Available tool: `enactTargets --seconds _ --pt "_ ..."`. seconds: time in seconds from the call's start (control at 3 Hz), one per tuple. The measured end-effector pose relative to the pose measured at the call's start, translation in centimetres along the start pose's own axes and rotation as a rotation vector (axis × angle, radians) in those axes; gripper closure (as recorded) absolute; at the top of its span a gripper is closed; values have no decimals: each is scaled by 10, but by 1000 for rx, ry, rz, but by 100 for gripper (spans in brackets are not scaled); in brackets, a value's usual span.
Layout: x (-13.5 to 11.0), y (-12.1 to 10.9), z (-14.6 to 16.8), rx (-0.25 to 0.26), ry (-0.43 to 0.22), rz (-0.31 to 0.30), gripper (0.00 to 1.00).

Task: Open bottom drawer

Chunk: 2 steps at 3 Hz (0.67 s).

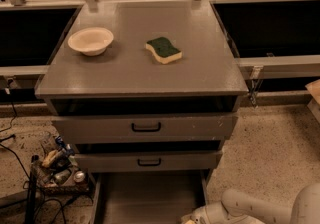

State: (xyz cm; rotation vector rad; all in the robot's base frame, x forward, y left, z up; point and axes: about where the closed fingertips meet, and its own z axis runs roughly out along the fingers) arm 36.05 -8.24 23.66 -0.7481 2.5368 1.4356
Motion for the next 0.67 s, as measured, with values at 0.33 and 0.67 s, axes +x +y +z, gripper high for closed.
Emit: enactTargets --seconds 0.33,0.67 --pt "14 6 -1 -16 18 2 0" --pt "14 6 -1 -16 18 2 0"
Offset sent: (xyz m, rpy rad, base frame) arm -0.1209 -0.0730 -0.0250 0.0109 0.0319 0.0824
